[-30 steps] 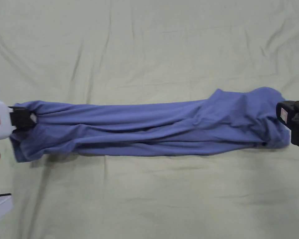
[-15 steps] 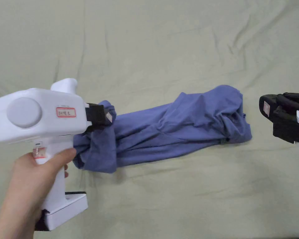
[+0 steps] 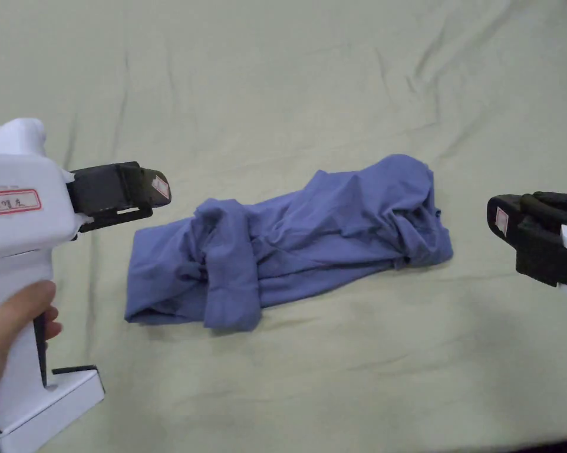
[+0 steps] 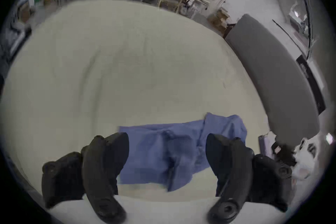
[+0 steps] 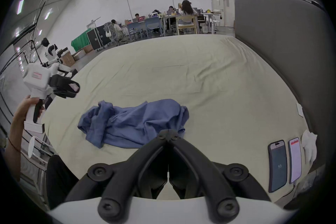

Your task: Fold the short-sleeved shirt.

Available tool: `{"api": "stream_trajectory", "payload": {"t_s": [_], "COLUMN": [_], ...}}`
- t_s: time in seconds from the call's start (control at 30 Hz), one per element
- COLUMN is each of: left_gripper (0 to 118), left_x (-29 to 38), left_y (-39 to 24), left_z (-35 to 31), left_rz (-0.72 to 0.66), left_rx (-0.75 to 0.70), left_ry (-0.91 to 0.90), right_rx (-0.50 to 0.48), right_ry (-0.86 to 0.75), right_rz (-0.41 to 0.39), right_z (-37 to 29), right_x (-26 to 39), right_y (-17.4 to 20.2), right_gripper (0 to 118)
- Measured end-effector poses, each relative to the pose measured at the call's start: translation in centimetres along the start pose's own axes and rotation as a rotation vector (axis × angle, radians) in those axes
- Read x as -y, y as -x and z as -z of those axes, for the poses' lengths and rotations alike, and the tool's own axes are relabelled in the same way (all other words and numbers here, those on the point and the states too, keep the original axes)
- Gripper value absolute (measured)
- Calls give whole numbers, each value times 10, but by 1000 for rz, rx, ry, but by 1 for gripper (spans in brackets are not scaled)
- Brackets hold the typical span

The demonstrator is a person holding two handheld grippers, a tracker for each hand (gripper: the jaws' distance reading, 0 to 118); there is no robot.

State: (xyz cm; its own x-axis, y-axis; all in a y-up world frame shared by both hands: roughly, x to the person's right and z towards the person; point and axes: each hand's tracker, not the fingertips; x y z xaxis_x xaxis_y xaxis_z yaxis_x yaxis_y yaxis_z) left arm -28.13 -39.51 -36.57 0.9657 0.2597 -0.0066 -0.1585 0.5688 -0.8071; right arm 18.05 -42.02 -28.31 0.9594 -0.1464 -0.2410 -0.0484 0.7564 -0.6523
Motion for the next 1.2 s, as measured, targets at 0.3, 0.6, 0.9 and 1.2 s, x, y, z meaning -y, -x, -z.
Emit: {"api": "stream_trajectory", "payload": {"t_s": [0.3, 0.6, 0.9, 1.2], "left_gripper": [0, 0, 0, 115], "left_x": [31, 39, 12, 22], "left_y": [-76, -159, -65, 66], "left_z": [110, 143, 18, 80], "left_rz": [122, 136, 148, -64], "left_rx": [82, 351, 113, -58], "left_ry": [243, 343, 98, 234], "right_rx": [18, 51, 31, -26], "right_ry": [41, 74, 55, 87], "right_rz": [-41, -25, -39, -94], "right_z": [3, 3, -6, 2], "right_x": [3, 8, 3, 4], "right_y": [10, -1, 10, 44], "right_gripper": [2, 2, 2, 2]}}
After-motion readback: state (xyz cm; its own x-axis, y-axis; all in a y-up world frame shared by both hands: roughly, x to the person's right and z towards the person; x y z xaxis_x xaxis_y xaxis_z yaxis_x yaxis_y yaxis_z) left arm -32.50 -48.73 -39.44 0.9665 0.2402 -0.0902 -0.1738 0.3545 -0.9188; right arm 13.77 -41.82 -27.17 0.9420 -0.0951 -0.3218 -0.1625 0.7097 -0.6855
